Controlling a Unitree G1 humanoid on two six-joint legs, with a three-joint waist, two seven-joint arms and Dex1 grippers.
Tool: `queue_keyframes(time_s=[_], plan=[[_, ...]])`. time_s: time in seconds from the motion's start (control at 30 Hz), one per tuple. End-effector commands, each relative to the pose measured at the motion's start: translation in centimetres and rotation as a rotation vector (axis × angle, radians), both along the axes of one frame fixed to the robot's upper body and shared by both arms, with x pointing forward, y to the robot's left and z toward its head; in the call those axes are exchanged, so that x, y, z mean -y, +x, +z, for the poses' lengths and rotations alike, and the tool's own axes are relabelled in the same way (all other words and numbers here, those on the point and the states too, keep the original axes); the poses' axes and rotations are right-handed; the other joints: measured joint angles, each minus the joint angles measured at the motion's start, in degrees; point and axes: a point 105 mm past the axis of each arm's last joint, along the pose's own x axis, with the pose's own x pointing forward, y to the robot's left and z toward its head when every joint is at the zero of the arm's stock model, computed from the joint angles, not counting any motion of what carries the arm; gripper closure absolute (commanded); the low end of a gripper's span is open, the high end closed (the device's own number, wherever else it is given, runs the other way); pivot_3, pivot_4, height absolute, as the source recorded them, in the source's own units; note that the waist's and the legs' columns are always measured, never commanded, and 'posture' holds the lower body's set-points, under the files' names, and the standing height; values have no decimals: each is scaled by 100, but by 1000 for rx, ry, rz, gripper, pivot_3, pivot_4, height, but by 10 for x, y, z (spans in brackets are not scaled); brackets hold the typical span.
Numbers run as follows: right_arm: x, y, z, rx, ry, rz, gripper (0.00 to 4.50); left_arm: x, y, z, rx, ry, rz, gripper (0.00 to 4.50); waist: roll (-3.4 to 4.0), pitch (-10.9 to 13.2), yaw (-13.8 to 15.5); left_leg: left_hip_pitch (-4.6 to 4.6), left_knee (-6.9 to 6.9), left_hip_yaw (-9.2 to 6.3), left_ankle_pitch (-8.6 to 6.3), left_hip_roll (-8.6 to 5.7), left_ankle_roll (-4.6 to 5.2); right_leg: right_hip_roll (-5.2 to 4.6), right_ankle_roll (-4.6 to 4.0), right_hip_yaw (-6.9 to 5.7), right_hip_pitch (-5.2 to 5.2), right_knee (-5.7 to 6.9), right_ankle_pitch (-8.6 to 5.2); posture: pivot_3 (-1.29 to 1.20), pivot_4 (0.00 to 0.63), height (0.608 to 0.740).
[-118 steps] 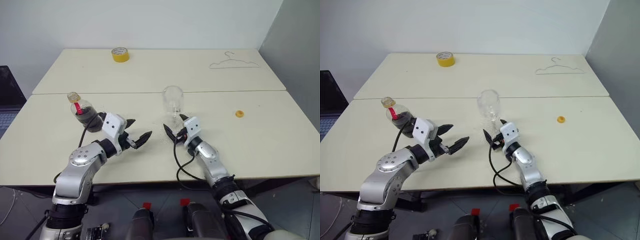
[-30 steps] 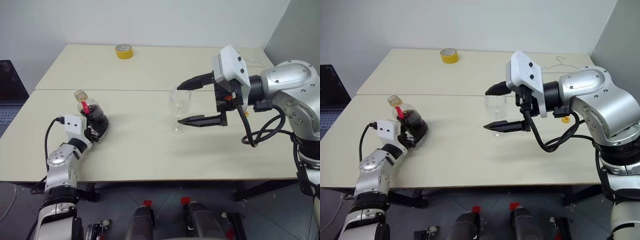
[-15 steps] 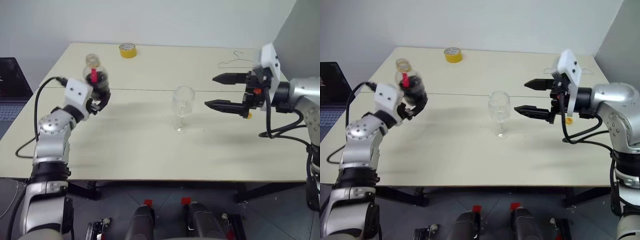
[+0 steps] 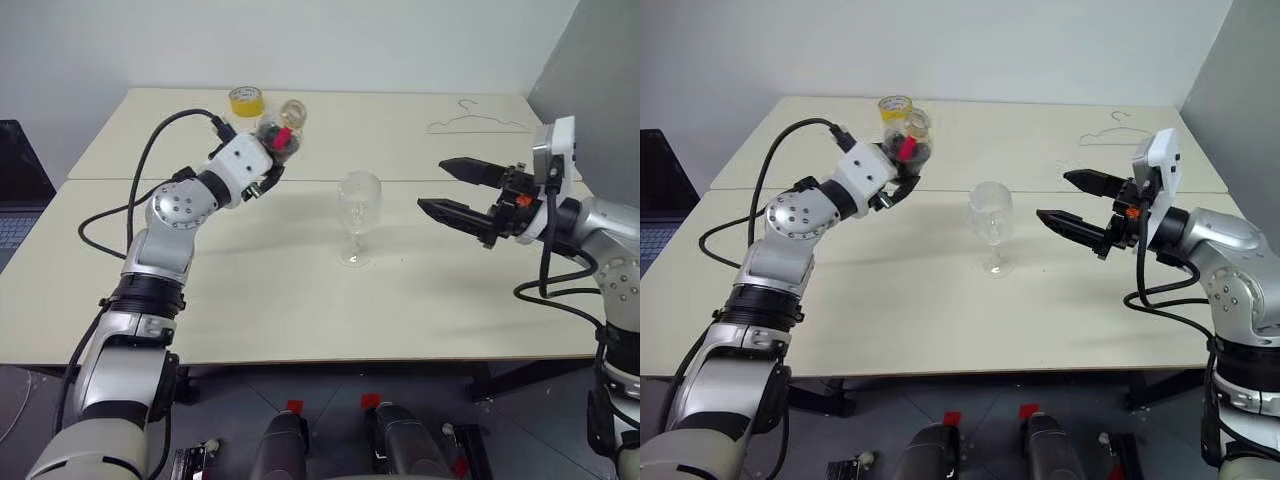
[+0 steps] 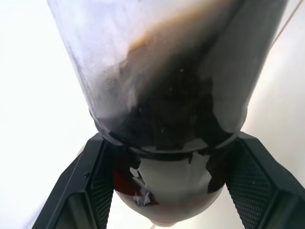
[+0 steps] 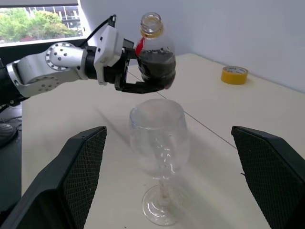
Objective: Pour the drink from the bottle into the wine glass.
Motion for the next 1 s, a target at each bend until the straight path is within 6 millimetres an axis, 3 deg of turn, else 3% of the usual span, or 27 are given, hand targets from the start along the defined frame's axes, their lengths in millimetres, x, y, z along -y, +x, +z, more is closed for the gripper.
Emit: queue_keyframes(time_s=[0.03, 0.4, 1.0], plan=[[-3, -9, 10, 60, -25, 17, 0, 15, -3, 26, 118, 31, -45, 1429, 0, 0, 0, 0, 1, 0, 0, 0, 0, 0, 1, 1, 0, 0, 0, 0, 150, 740], [-9, -9, 4, 34, -44, 53, 0, 38, -4, 20, 160, 153, -99, 1429, 0, 0, 6, 0, 2, 0, 1, -1, 1, 0, 2, 2, 1, 1, 1, 0, 150, 740], [-7, -9, 3, 36, -69, 28, 0, 36, -1, 35, 312, 377, -89, 1429, 0, 0, 10, -1, 3, 0, 1, -2, 1, 0, 3, 2, 1, 2, 1, 0, 150, 740]])
